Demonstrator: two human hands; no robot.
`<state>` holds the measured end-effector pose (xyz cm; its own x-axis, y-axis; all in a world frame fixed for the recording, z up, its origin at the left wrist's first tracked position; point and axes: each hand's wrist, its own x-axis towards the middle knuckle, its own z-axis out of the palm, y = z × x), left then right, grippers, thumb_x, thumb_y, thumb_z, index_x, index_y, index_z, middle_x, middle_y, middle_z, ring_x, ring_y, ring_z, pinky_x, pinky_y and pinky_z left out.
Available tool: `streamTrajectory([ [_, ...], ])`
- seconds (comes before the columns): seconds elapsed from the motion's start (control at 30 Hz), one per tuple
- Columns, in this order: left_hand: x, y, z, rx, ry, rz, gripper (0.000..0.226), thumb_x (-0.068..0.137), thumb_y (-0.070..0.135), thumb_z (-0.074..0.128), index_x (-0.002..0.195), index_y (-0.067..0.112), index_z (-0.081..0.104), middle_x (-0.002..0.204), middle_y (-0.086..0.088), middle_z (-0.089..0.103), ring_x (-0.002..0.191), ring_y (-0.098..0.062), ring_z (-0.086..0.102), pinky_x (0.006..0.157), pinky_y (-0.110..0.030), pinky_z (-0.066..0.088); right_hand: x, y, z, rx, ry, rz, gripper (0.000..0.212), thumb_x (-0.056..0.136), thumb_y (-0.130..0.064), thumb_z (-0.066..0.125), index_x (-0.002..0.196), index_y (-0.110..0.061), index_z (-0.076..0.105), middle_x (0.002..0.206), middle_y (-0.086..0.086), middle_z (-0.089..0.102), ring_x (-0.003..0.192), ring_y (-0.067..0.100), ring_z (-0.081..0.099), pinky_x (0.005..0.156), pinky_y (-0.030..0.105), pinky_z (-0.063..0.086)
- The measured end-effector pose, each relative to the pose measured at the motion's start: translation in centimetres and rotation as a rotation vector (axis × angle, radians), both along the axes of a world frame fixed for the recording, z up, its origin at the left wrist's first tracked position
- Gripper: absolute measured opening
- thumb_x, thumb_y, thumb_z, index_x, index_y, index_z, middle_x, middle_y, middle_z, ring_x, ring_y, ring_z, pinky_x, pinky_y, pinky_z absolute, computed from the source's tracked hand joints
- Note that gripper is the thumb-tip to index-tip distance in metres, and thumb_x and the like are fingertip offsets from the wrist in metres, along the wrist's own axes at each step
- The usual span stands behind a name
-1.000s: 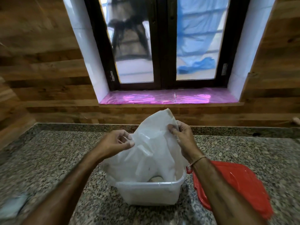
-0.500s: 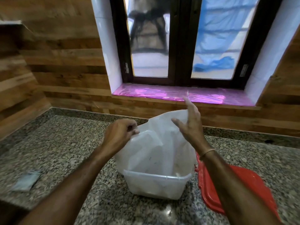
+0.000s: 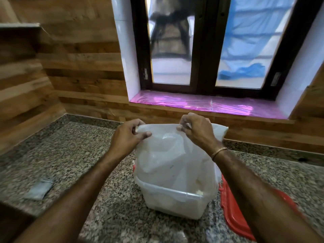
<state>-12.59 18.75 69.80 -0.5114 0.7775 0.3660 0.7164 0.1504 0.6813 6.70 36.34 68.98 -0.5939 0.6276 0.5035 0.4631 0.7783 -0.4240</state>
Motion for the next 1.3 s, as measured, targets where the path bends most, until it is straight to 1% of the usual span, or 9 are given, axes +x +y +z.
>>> streamTrajectory([
  [0.1,0.3,-0.1,-0.6,0.057,-0.024,0.019,0.015,0.076,0.035,0.083,0.077,0.029,0.069,0.073,0.012,0.07,0.068,-0.008,0.063,0.063,-0.034,0.055,-1.3,-1.6,1.0,-0.107,-0.053,0.162,0.019,0.087,-0.048,0.076,0.084,-0.033,0.064,0.09,-0.013,0.066,0.087,0.009,0.06,0.098,0.042,0.041],
  [0.17,0.9,0.5,-0.6,0.114,-0.038,0.02,0.014,0.078,0.032,0.082,0.079,0.027,0.069,0.074,0.012,0.069,0.068,-0.006,0.06,0.061,-0.027,0.049,-2.5,-2.3,1.1,-0.075,-0.052,0.181,0.023,0.085,-0.051,0.077,0.079,-0.033,0.063,0.08,-0.014,0.067,0.079,0.006,0.061,0.094,0.042,0.047],
  [0.23,1.2,0.9,-0.5,0.173,-0.115,-0.018,0.013,0.085,0.03,0.08,0.092,0.027,0.069,0.087,0.01,0.071,0.078,-0.006,0.064,0.064,-0.022,0.051,-3.0,-2.0,0.8,-0.053,0.007,0.117,0.029,0.084,-0.048,0.079,0.072,-0.031,0.059,0.066,-0.015,0.06,0.068,0.002,0.056,0.088,0.038,0.051],
  [0.37,0.2,-0.8,-1.9,0.129,-0.319,-0.092,0.043,0.089,0.028,0.078,0.127,0.023,0.059,0.116,0.007,0.069,0.105,-0.01,0.068,0.088,-0.028,0.059,-2.4,-0.8,0.4,-0.071,0.12,0.011,0.031,0.083,-0.047,0.081,0.072,-0.025,0.061,0.062,-0.015,0.059,0.066,0.008,0.059,0.087,0.048,0.055],
  [0.63,0.6,-2.9,-7.1,0.019,-0.326,-0.028,0.008,0.086,0.018,0.08,0.09,0.02,0.073,0.09,0.001,0.077,0.086,-0.018,0.074,0.079,-0.046,0.064,-2.1,-1.1,0.9,-0.105,0.132,-0.048,0.029,0.084,-0.043,0.081,0.072,-0.029,0.059,0.063,-0.016,0.055,0.067,-0.003,0.051,0.095,0.043,0.038],
  [0.87,1.4,-2.7,-7.7,0.114,-0.386,0.164,0.025,0.08,0.012,0.084,0.066,0.015,0.063,0.068,0.0,0.068,0.065,-0.015,0.06,0.066,-0.039,0.059,-2.2,-1.1,0.9,-0.179,0.093,-0.003,0.03,0.083,-0.044,0.082,0.069,-0.023,0.066,0.064,-0.013,0.063,0.071,0.003,0.058,0.094,0.045,0.045],
  [1.0,2.5,-2.1,-7.9,0.149,-0.415,0.118,0.032,0.08,0.008,0.084,0.064,0.009,0.056,0.063,-0.001,0.058,0.064,-0.014,0.052,0.065,-0.038,0.055,-1.5,-1.3,0.2,-0.165,0.074,-0.052,0.028,0.084,-0.043,0.081,0.068,-0.024,0.068,0.065,-0.011,0.065,0.072,0.008,0.061,0.09,0.038,0.043],
  [1.17,1.9,-1.4,-8.5,0.067,-0.397,0.266,0.021,0.08,0.015,0.085,0.071,0.012,0.067,0.071,0.0,0.071,0.066,-0.017,0.062,0.061,-0.032,0.053,-0.6,-1.9,0.0,-0.187,-0.038,0.032,0.032,0.084,-0.044,0.081,0.064,-0.026,0.065,0.061,-0.011,0.065,0.072,0.007,0.063,0.095,0.042,0.033],
  [1.3,2.3,-1.6,-7.8,0.133,-0.371,0.195,0.012,0.087,0.024,0.079,0.086,0.019,0.068,0.084,0.001,0.072,0.077,-0.017,0.066,0.067,-0.033,0.055,-0.3,-1.9,-0.5,-0.12,0.09,-0.106,0.029,0.083,-0.044,0.082,0.067,-0.028,0.064,0.059,-0.015,0.058,0.068,-0.001,0.055,0.091,0.039,0.032],
])
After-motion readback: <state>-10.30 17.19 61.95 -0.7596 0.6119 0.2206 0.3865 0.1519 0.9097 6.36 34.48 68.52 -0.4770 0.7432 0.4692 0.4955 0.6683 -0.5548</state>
